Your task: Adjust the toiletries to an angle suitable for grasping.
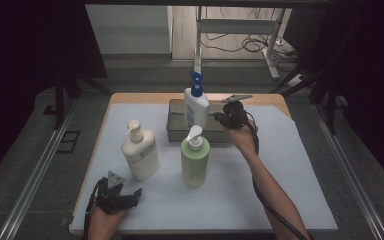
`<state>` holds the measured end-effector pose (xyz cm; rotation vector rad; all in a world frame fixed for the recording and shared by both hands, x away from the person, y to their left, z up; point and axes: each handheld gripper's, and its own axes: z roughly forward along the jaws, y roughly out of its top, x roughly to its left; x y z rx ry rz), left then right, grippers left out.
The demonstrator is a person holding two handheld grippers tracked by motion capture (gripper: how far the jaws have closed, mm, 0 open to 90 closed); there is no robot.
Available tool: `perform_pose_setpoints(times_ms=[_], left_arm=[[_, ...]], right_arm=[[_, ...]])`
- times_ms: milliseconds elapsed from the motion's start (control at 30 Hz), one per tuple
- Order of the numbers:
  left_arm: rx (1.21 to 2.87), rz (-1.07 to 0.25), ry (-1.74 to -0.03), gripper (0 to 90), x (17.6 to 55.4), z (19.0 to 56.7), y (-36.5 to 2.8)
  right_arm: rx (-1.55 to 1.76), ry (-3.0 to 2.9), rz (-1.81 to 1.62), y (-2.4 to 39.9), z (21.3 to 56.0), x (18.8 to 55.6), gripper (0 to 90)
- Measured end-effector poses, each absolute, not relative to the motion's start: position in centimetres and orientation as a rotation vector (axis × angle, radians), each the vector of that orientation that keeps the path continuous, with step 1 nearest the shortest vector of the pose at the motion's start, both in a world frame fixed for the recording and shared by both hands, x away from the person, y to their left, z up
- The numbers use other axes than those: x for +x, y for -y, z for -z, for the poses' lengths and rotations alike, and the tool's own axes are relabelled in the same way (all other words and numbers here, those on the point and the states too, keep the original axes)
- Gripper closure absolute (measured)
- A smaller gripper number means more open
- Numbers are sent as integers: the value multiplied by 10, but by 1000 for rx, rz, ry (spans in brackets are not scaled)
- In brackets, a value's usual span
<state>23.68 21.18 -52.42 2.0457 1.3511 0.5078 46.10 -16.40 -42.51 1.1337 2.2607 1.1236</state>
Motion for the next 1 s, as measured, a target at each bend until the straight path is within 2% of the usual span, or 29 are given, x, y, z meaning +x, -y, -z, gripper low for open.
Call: perform_pose_setpoints(times_ms=[367, 1000], left_arm=[[2045, -507, -1351, 131, 237, 524, -212], [2046, -506, -1351, 131, 237, 524, -212]], right_arm=[[1169, -2297, -1118, 151, 436, 481, 894], [1180, -2347, -1123, 138, 447, 483, 894]])
